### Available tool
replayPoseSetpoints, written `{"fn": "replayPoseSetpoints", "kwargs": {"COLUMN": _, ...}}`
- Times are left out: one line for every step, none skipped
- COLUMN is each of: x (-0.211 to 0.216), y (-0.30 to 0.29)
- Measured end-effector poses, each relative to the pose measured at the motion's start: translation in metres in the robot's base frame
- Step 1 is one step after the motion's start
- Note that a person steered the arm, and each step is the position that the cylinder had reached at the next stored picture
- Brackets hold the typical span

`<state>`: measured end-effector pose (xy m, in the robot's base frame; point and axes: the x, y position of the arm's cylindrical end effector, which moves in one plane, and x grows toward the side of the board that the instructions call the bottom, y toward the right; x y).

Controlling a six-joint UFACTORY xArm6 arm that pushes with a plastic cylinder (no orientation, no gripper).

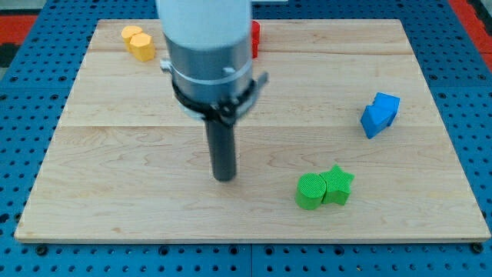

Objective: Move the green blocks to the bottom of blue blocks

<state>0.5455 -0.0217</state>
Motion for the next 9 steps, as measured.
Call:
{"fn": "replayPoseSetpoints", "kwargs": {"x": 0.025, "y": 0.036}}
{"fn": "replayPoseSetpoints", "kwargs": {"x": 0.030, "y": 0.096}}
{"fn": "replayPoseSetpoints", "kwargs": {"x": 0.030, "y": 0.137}}
{"fn": "replayPoseSetpoints", "kwargs": {"x": 0.030, "y": 0.166}}
{"fn": "replayPoseSetpoints", "kwargs": {"x": 0.029, "y": 0.197}}
{"fn": "replayPoseSetpoints", "kwargs": {"x": 0.011, "y": 0.200}}
{"fn": "replayPoseSetpoints", "kwargs": {"x": 0.005, "y": 0.200}}
{"fn": "replayPoseSetpoints", "kwargs": {"x": 0.015, "y": 0.200}}
{"fn": "replayPoseSetpoints", "kwargs": {"x": 0.020, "y": 0.200}}
